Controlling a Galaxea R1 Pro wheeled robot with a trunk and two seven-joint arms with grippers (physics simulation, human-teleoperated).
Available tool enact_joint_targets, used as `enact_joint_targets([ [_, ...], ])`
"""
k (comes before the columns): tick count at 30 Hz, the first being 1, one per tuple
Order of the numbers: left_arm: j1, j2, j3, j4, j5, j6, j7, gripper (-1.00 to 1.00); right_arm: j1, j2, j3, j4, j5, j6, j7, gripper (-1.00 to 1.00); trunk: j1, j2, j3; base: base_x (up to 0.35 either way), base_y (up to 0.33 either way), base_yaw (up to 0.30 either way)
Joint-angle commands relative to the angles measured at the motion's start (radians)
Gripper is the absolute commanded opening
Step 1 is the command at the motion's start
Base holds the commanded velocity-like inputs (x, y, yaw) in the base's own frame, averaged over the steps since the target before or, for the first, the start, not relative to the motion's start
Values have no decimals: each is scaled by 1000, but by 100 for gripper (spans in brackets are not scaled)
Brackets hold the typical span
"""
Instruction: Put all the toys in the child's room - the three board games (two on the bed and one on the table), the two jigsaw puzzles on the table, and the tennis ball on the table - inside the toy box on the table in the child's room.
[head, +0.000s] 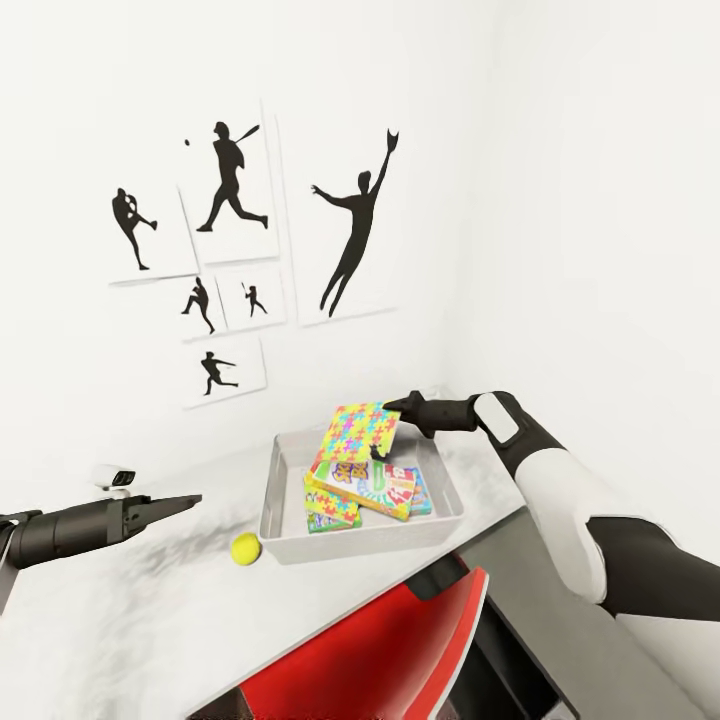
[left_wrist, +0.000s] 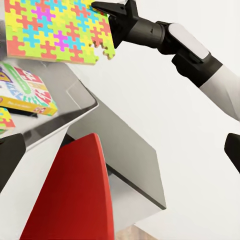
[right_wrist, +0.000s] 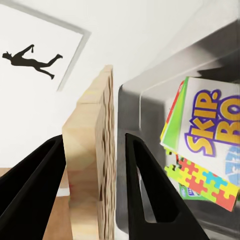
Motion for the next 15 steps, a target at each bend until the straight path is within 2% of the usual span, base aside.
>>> enact_joint_targets([
  [1, -1, 0, 0, 0, -1, 11, -4, 100, -1, 0, -2, 0, 7, 3, 6, -100, 1, -2, -4, 0, 0, 0],
  [15, -1, 0, 1, 0, -1, 11, -4, 100, 2, 0, 1, 1, 8, -5, 5, -100, 1, -2, -27, 0, 0, 0],
])
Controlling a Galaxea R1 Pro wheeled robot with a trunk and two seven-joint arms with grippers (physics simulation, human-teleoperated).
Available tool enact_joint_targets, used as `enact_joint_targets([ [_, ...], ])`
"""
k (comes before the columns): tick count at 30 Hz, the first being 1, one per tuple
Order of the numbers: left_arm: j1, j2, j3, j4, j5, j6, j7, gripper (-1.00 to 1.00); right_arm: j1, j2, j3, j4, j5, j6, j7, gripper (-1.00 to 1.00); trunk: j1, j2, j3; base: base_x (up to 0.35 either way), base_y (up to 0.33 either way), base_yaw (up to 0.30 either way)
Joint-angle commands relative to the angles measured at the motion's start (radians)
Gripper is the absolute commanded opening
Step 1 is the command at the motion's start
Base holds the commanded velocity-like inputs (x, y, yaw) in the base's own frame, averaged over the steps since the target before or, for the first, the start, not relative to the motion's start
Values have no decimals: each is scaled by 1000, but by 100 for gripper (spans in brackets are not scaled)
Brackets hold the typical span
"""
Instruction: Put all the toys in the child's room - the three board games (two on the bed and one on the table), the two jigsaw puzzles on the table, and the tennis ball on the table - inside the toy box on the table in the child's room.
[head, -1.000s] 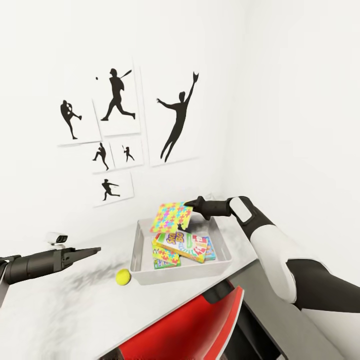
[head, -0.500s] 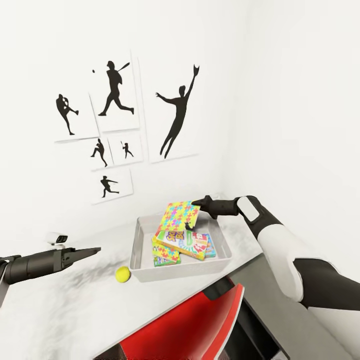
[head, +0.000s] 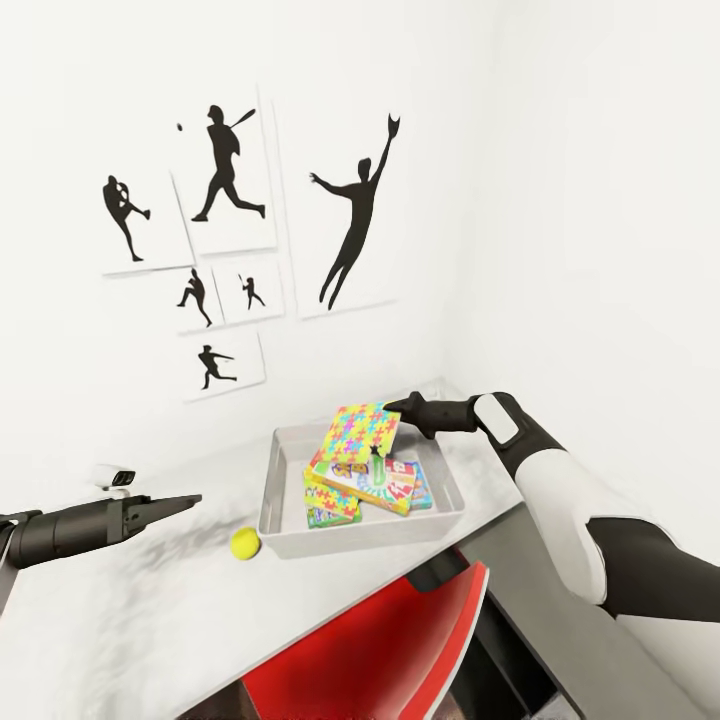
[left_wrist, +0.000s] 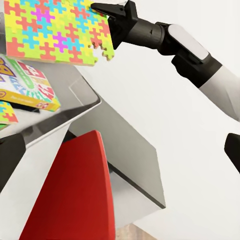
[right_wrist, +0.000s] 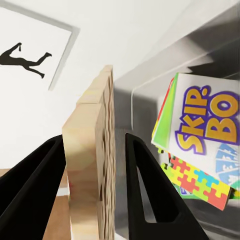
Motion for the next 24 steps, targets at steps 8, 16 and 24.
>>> enact_joint_targets([
  [8, -1, 0, 0, 0, -1, 11, -4, 100, -1, -2, -2, -1, 8, -1, 6, -100, 1, -2, -15, 0, 0, 0],
  [16, -1, 0, 0, 0, -2, 8, -4, 100, 0, -13, -4, -7, 7, -14, 6, -100, 1, -2, -28, 0, 0, 0],
  [24, -1, 0, 0, 0, -1, 2, -4, 100, 1, -26, -5, -7, 6, -29, 7, -100, 1, -2, -41, 0, 0, 0],
])
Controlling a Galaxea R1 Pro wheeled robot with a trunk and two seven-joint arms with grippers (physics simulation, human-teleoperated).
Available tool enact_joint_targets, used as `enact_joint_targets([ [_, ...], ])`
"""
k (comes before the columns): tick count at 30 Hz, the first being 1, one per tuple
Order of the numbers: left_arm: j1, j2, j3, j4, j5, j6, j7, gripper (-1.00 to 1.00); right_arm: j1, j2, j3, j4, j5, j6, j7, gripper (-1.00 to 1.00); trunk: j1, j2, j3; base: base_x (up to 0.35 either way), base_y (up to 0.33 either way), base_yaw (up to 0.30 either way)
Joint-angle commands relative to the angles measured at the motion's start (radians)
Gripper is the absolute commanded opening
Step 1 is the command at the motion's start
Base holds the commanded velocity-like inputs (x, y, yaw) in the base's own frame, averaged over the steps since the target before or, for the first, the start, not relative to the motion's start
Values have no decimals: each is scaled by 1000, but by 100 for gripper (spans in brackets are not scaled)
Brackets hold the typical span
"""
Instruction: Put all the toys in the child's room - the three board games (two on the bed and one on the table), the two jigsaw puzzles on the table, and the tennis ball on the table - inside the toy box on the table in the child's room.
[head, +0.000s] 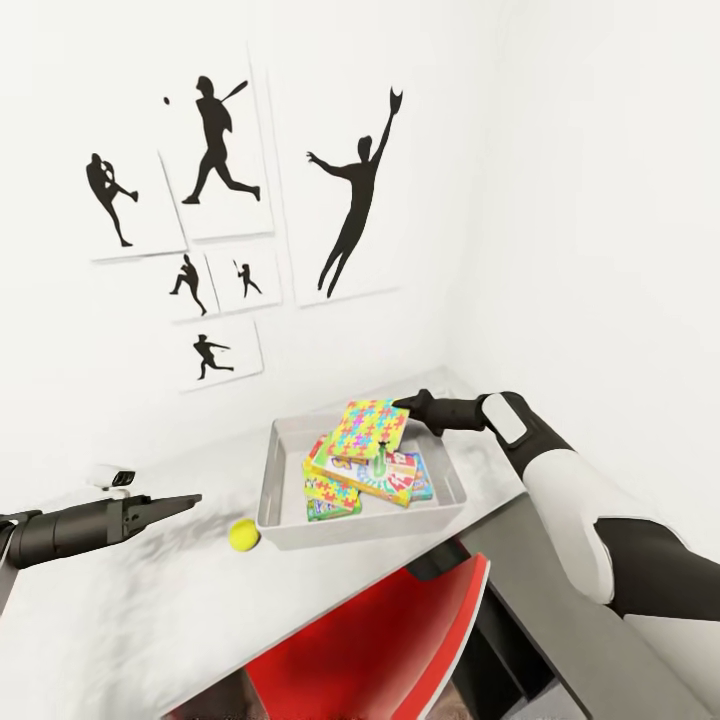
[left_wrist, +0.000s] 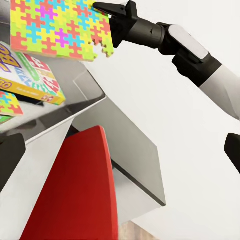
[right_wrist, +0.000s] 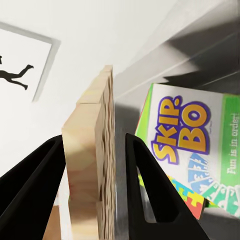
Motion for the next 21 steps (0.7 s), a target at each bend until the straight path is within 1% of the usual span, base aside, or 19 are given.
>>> enact_joint_targets([
  [1, -1, 0, 0, 0, -1, 10, -4, 100, -1, -1, -3, 0, 5, 3, 6, -100, 1, -2, -4, 0, 0, 0],
  [16, -1, 0, 0, 0, -2, 10, -4, 100, -1, -2, -3, -1, 5, 1, 7, -100, 1, -2, -28, 0, 0, 0],
  [21, -1, 0, 1, 0, -1, 10, -4, 100, 0, -2, -3, -3, 5, 1, 8, -100, 1, -2, -32, 0, 0, 0],
])
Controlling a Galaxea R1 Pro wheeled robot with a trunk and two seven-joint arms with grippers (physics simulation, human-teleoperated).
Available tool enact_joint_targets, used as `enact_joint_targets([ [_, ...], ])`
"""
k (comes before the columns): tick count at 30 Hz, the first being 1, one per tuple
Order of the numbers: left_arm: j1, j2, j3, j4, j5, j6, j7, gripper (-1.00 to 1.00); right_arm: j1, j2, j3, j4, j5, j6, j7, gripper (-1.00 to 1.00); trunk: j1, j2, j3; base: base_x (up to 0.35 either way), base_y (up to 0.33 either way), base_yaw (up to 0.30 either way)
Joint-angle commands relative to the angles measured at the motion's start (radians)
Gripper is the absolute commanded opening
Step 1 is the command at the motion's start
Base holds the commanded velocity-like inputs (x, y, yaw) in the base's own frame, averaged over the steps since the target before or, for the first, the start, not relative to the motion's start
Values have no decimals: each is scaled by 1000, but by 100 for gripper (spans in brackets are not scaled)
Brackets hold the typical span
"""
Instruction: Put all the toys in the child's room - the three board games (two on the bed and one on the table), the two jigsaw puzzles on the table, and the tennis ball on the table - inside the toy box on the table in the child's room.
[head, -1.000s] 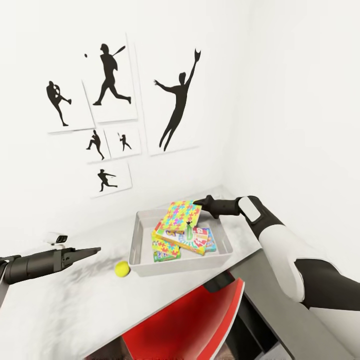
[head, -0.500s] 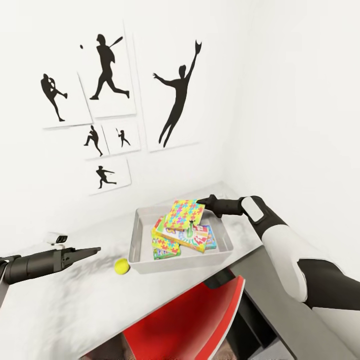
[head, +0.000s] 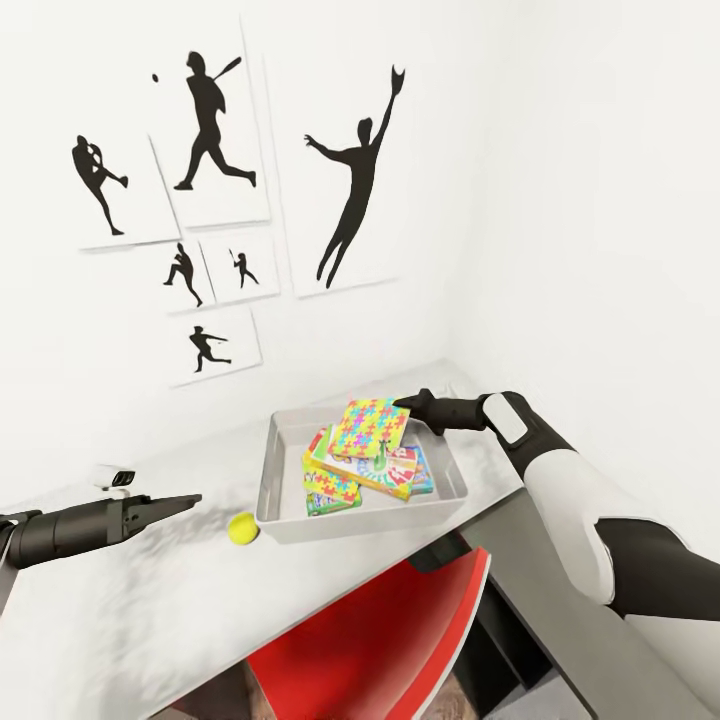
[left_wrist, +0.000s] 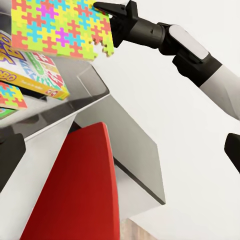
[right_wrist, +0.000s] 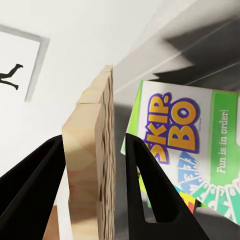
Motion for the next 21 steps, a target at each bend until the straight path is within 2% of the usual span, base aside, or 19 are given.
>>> enact_joint_targets([
  [1, -1, 0, 0, 0, -1, 11, -4, 100, -1, 0, -3, 0, 6, 4, 6, -100, 1, -2, -2, 0, 0, 0],
  [9, -1, 0, 0, 0, -1, 11, -4, 100, 1, -11, -3, -1, 5, 4, 12, -100, 1, -2, -3, 0, 0, 0],
  [10, -1, 0, 0, 0, -1, 11, -4, 100, 1, -13, -3, -1, 5, 4, 12, 100, 1, -2, -3, 0, 0, 0],
  [21, -1, 0, 0, 0, -1, 11, -4, 100, 1, -14, -3, -1, 5, 4, 13, 100, 1, -2, -3, 0, 0, 0],
])
